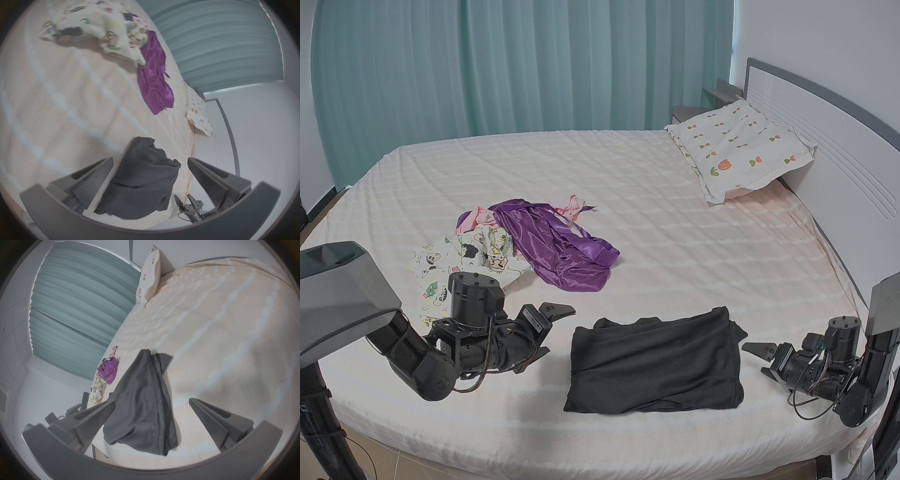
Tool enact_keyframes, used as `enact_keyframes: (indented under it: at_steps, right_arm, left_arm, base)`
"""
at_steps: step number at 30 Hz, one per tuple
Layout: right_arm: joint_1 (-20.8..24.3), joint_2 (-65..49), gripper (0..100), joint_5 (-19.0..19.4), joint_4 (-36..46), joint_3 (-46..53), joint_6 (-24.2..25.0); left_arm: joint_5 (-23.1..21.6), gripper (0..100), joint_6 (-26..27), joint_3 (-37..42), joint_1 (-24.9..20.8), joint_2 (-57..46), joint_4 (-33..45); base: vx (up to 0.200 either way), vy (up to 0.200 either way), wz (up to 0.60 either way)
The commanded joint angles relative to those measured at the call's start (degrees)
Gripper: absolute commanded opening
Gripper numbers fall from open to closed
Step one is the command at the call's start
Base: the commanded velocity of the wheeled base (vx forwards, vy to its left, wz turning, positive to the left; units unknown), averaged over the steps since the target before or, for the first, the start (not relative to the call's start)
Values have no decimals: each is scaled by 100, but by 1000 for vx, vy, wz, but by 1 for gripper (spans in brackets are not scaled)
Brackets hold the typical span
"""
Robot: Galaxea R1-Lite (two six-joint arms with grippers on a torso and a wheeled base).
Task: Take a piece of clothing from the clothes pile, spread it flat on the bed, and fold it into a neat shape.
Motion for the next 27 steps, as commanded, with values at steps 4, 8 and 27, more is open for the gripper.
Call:
enact_keyframes:
  at_steps: [4,8,27]
  right_arm:
    - [269,4,100,-75,-58,372,-8]
    - [278,13,100,-67,-58,372,-17]
    - [286,188,100,-84,3,372,-26]
  left_arm:
    - [88,100,998,-1079,-136,984,786]
    - [132,100,1236,-1254,-101,1168,883]
    - [168,0,1323,-2072,-145,1634,900]
  base:
    - [0,0,0]
    - [0,0,0]
    - [0,0,0]
